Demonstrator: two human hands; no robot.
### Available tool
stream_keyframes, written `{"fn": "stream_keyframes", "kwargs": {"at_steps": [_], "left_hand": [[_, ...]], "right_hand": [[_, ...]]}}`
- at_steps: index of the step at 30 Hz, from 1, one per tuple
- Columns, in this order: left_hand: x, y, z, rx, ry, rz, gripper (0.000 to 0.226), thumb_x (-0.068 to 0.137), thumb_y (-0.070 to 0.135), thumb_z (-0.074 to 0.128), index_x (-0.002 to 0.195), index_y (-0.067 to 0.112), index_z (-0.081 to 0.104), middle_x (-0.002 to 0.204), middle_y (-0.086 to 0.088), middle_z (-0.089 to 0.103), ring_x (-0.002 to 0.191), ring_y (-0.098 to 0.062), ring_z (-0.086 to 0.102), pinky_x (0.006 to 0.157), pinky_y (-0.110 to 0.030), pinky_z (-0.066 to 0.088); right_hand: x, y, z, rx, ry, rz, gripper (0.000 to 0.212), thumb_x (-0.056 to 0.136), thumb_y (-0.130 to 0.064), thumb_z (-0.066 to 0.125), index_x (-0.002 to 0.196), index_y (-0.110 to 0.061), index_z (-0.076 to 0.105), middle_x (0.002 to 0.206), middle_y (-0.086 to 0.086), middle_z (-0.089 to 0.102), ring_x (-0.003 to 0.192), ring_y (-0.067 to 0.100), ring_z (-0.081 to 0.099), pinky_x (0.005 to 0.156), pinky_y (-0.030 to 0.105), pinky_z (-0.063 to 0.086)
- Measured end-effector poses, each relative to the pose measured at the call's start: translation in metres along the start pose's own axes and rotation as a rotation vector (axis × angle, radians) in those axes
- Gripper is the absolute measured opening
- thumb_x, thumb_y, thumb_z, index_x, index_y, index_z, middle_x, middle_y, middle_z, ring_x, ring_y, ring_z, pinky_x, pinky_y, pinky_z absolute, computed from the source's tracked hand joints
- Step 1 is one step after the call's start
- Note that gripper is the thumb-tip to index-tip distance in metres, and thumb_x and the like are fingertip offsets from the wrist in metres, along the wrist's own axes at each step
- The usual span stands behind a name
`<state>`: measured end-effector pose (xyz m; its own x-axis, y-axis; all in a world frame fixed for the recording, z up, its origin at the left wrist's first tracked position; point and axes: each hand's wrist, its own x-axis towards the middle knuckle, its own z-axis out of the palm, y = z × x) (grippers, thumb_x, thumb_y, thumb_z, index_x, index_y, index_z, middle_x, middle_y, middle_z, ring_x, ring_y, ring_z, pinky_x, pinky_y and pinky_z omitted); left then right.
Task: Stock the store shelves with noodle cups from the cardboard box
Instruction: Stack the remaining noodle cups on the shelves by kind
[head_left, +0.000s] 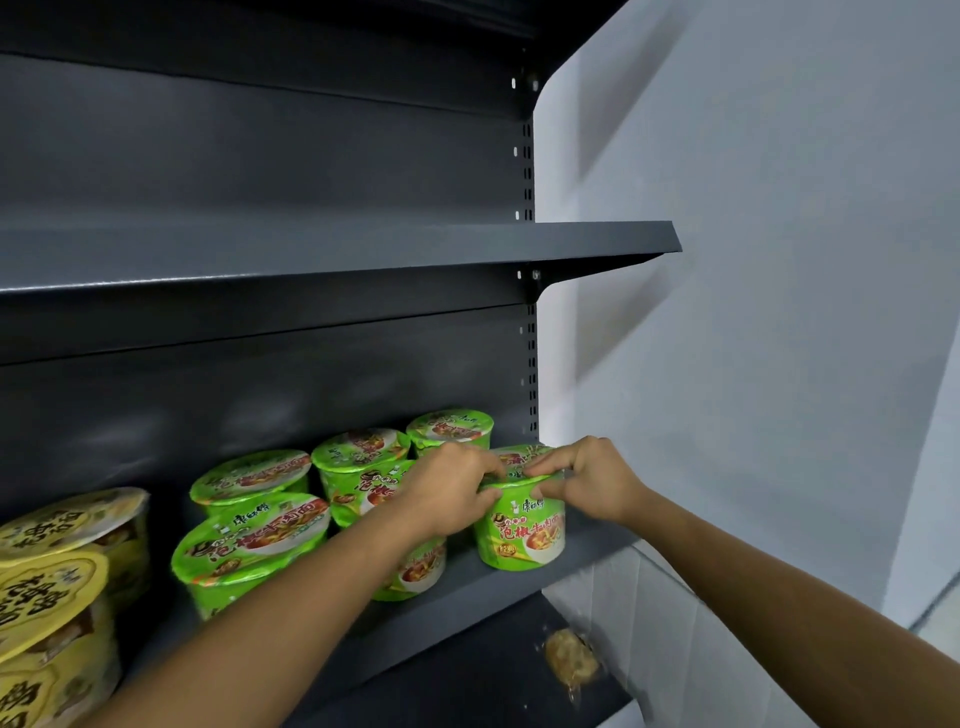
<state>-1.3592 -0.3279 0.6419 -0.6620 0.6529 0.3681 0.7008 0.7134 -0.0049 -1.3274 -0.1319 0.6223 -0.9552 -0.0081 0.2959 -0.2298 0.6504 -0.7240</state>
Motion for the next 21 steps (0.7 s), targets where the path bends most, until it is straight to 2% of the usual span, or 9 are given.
{"fn": "stream_keyframes", "kwargs": {"at_steps": [7,11,13,15,18,21], "left_hand": [[0.004,-0.014,0.007,0.114,-0.134,-0.185,0.053,0.09,0.055,0.047,0.133,0.026,0.051,0.12,-0.005,0.064,0.111,-0.024,0.058,0.09,-0.037,0.05],[-0.002,-0.016,0.013,0.113,-0.14,-0.254,0.052,0.092,0.05,0.048,0.138,0.024,0.045,0.127,-0.007,0.06,0.116,-0.026,0.055,0.092,-0.035,0.047],[-0.002,-0.016,0.015,0.113,-0.133,-0.271,0.051,0.093,0.046,0.049,0.139,0.024,0.044,0.132,-0.007,0.056,0.119,-0.025,0.052,0.095,-0.035,0.046],[-0.002,-0.017,0.016,0.11,-0.127,-0.28,0.05,0.094,0.043,0.049,0.139,0.024,0.043,0.135,-0.005,0.053,0.121,-0.024,0.05,0.097,-0.033,0.043],[-0.003,-0.02,0.018,0.101,-0.102,-0.29,0.047,0.094,0.041,0.05,0.137,0.025,0.046,0.136,-0.002,0.053,0.122,-0.021,0.05,0.098,-0.031,0.042],[-0.005,-0.021,0.022,0.09,-0.075,-0.302,0.046,0.093,0.038,0.052,0.137,0.024,0.048,0.136,-0.001,0.054,0.123,-0.02,0.05,0.1,-0.029,0.04]], "right_hand": [[0.02,0.009,-0.001,-0.161,-0.102,-0.171,0.028,0.077,-0.016,0.078,0.104,-0.015,0.074,0.109,-0.001,0.071,0.097,0.009,0.065,0.092,0.025,0.051],[0.029,0.016,0.0,-0.229,-0.121,-0.236,0.028,0.074,-0.027,0.078,0.102,-0.028,0.074,0.107,-0.011,0.07,0.097,0.006,0.063,0.092,0.032,0.051],[0.031,0.017,-0.001,-0.238,-0.127,-0.257,0.034,0.075,-0.027,0.078,0.109,-0.027,0.071,0.116,-0.009,0.066,0.105,0.008,0.061,0.097,0.032,0.047],[0.033,0.018,-0.002,-0.26,-0.157,-0.288,0.042,0.077,-0.024,0.077,0.119,-0.02,0.067,0.129,-0.004,0.06,0.117,0.01,0.055,0.105,0.019,0.036],[0.034,0.025,0.0,-0.316,-0.19,-0.329,0.043,0.081,-0.026,0.074,0.122,-0.019,0.064,0.133,-0.003,0.057,0.122,0.007,0.046,0.093,-0.003,0.018],[0.035,0.035,0.004,-0.284,-0.159,-0.341,0.041,0.082,-0.028,0.073,0.121,-0.022,0.065,0.129,-0.004,0.06,0.12,0.009,0.047,0.086,-0.009,0.014]]}}
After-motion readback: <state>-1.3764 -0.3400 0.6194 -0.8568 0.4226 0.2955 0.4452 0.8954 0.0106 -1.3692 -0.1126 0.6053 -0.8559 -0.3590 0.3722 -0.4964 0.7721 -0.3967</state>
